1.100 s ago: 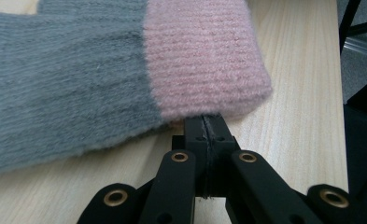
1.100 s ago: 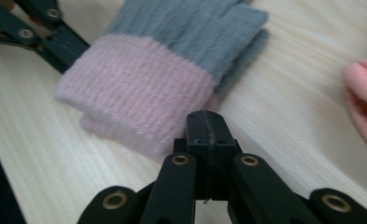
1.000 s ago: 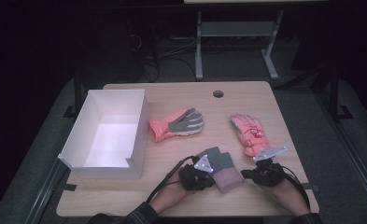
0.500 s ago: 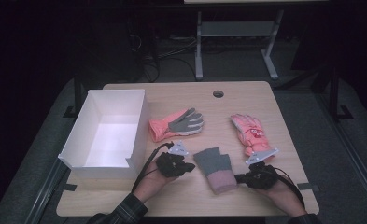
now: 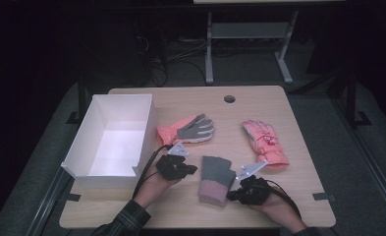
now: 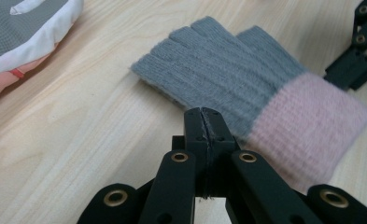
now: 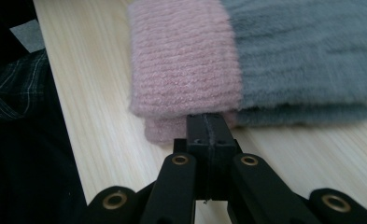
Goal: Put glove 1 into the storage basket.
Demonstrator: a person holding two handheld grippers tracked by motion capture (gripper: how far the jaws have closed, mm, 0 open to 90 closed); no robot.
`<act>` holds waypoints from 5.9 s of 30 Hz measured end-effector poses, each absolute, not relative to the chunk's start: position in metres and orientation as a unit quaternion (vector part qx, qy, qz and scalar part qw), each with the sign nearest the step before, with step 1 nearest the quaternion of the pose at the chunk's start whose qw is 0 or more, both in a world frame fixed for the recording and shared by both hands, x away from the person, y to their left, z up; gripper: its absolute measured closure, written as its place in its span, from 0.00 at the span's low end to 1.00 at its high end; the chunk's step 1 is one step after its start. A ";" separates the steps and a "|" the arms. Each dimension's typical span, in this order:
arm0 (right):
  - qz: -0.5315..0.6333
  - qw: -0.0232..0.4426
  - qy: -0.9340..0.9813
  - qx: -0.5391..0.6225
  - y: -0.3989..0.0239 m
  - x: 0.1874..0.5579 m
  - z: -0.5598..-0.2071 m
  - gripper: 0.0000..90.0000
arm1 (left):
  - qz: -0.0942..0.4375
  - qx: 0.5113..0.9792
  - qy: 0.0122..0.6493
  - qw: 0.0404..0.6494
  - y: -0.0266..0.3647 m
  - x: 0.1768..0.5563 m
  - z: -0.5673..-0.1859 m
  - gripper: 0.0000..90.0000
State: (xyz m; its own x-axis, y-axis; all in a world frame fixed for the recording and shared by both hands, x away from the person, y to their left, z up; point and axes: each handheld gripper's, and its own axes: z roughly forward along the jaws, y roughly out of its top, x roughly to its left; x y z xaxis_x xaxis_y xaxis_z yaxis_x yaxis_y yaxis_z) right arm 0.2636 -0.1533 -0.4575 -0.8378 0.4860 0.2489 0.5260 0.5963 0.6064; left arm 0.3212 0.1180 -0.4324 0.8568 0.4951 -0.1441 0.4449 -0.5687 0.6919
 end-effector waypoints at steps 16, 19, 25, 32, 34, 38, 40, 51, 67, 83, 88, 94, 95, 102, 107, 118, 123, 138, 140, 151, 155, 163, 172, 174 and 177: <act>-0.355 0.029 -0.906 -0.229 -0.082 0.273 -0.461 1.00 | 0.039 0.887 0.260 0.379 0.120 0.325 -0.428 0.99; -0.355 0.025 -0.905 -0.233 -0.088 0.271 -0.459 1.00 | 0.034 0.887 0.261 0.380 0.118 0.325 -0.429 0.95; -0.363 0.019 -0.895 -0.257 -0.113 0.273 -0.454 0.82 | 0.040 0.893 0.251 0.372 0.107 0.325 -0.425 0.67; -0.372 0.001 -0.877 -0.305 -0.151 0.275 -0.449 0.63 | 0.043 0.905 0.244 0.347 0.092 0.325 -0.426 0.33; -0.378 -0.006 -0.871 -0.313 -0.159 0.273 -0.448 0.59 | 0.042 0.906 0.244 0.342 0.088 0.325 -0.428 0.27; -0.372 -0.025 -0.868 -0.327 -0.173 0.269 -0.448 0.49 | 0.031 0.917 0.236 0.321 0.081 0.326 -0.436 0.22; -0.370 -0.029 -0.865 -0.337 -0.179 0.267 -0.449 0.44 | 0.039 0.918 0.240 0.314 0.078 0.326 -0.440 0.18; -0.367 -0.057 -0.850 -0.374 -0.203 0.258 -0.448 0.30 | 0.034 0.923 0.246 0.294 0.075 0.328 -0.454 0.15; -0.374 -0.066 -0.840 -0.389 -0.208 0.260 -0.446 0.28 | -0.041 0.922 0.235 0.306 0.076 0.329 -0.448 0.68; -0.381 -0.090 -0.823 -0.411 -0.209 0.260 -0.446 0.15 | -0.044 0.908 0.256 0.327 0.084 0.327 -0.398 0.69; -0.380 -0.093 -0.822 -0.414 -0.209 0.262 -0.449 0.14 | -0.036 0.901 0.265 0.340 0.094 0.331 -0.374 0.69; -0.377 -0.097 -0.821 -0.417 -0.209 0.263 -0.450 0.09 | -0.021 0.892 0.275 0.359 0.110 0.338 -0.343 0.69; -0.376 -0.097 -0.821 -0.418 -0.209 0.263 -0.450 0.09 | -0.019 0.891 0.275 0.361 0.113 0.339 -0.338 0.69; -0.366 -0.093 -0.827 -0.416 -0.207 0.264 -0.454 0.08 | 0.006 0.872 0.299 0.387 0.148 0.350 -0.314 0.69; -0.361 -0.092 -0.828 -0.419 -0.208 0.266 -0.454 0.08 | 0.026 0.853 0.328 0.406 0.181 0.353 -0.302 0.69; -0.364 -0.088 -0.827 -0.419 -0.208 0.265 -0.455 0.08 | 0.060 0.823 0.379 0.418 0.231 0.360 -0.297 0.69; -0.369 -0.088 -0.826 -0.418 -0.206 0.267 -0.452 0.08 | 0.082 0.810 0.408 0.413 0.256 0.358 -0.297 0.69; -0.370 -0.088 -0.842 -0.382 -0.197 0.271 -0.450 0.08 | 0.123 0.774 0.492 0.380 0.307 0.367 -0.318 0.69; -0.370 -0.088 -0.841 -0.385 -0.198 0.272 -0.450 0.08 | 0.129 0.773 0.501 0.367 0.306 0.371 -0.325 0.69; -0.371 -0.084 -0.845 -0.376 -0.199 0.274 -0.452 0.08 | 0.140 0.769 0.541 0.310 0.315 0.394 -0.368 0.69; -0.370 -0.082 -0.845 -0.376 -0.198 0.275 -0.453 0.09 | 0.144 0.766 0.553 0.295 0.322 0.399 -0.380 0.68; -0.368 -0.081 -0.847 -0.375 -0.198 0.275 -0.453 0.09 | 0.128 0.766 0.575 0.256 0.330 0.409 -0.408 0.67; -0.367 -0.078 -0.846 -0.378 -0.199 0.275 -0.454 0.08 | 0.120 0.779 0.578 0.210 0.325 0.414 -0.421 0.50; -0.369 -0.080 -0.847 -0.375 -0.199 0.274 -0.454 0.09 | 0.123 0.780 0.576 0.212 0.323 0.414 -0.420 0.42; -0.368 -0.079 -0.847 -0.375 -0.200 0.274 -0.454 0.09 | 0.136 0.780 0.572 0.214 0.321 0.412 -0.415 0.32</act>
State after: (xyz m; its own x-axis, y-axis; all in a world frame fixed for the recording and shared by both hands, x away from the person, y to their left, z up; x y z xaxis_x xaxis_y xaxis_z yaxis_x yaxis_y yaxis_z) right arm 0.2740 -0.1997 -0.4542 -0.7055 0.6943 0.1423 0.5776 0.4469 0.6831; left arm 0.4118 0.3215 -0.4152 0.3091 0.9505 -0.0328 0.8344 -0.2545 0.4890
